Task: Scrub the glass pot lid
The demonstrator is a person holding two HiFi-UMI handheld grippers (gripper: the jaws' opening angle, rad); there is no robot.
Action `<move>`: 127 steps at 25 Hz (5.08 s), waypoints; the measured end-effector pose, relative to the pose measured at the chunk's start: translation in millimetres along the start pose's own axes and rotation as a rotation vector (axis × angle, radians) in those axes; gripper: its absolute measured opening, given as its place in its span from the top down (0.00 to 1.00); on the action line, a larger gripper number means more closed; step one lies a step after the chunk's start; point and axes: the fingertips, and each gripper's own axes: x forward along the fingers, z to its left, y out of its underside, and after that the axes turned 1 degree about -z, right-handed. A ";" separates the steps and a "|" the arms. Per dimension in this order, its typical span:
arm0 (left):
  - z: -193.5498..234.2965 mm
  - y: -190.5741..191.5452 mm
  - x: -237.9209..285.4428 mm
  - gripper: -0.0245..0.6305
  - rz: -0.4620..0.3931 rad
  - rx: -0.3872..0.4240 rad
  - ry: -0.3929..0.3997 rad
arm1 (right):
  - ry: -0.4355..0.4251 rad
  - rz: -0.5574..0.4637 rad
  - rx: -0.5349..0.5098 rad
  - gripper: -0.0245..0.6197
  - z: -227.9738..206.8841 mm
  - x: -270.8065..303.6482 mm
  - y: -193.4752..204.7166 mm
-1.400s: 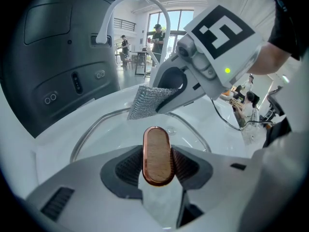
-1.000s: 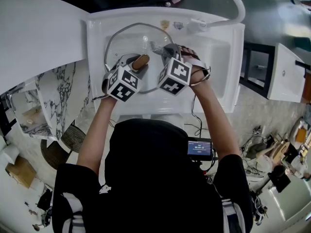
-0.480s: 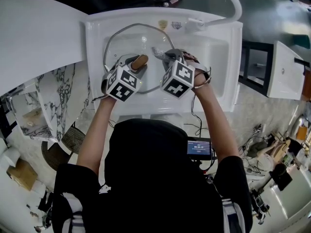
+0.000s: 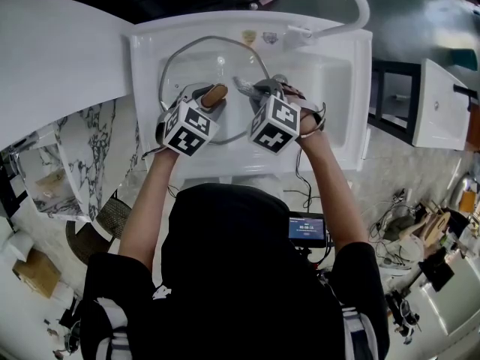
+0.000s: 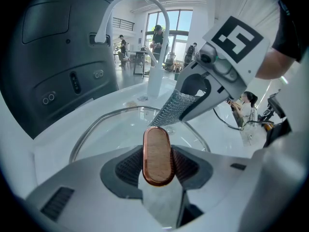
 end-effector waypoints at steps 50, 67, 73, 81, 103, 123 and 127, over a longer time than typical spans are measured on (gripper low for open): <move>-0.1 -4.1 -10.1 0.70 -0.044 -0.037 0.019 | -0.208 -0.025 0.186 0.86 44.5 -17.3 4.4; 0.9 -32.8 -87.4 0.70 -0.207 -0.033 -0.022 | -0.015 -0.108 0.283 0.86 25.9 -61.7 -34.5; 6.8 -44.8 -133.0 0.70 -0.286 -0.003 -0.061 | 0.105 -0.218 0.321 0.86 18.4 -91.1 -70.7; -4.7 -79.3 -203.6 0.79 -0.438 0.069 -0.081 | 0.260 -0.394 0.384 0.86 16.0 -151.8 -112.7; -60.7 -184.6 -361.3 0.94 -0.857 0.179 -0.169 | 0.515 -0.826 0.336 0.86 34.2 -342.1 -177.4; -128.2 -232.9 -415.6 0.94 -0.972 0.141 -0.355 | 0.552 -1.087 0.349 0.86 43.2 -450.7 -139.7; -135.5 -234.5 -414.6 0.94 -0.974 0.133 -0.379 | 0.538 -1.096 0.336 0.86 46.9 -454.5 -132.4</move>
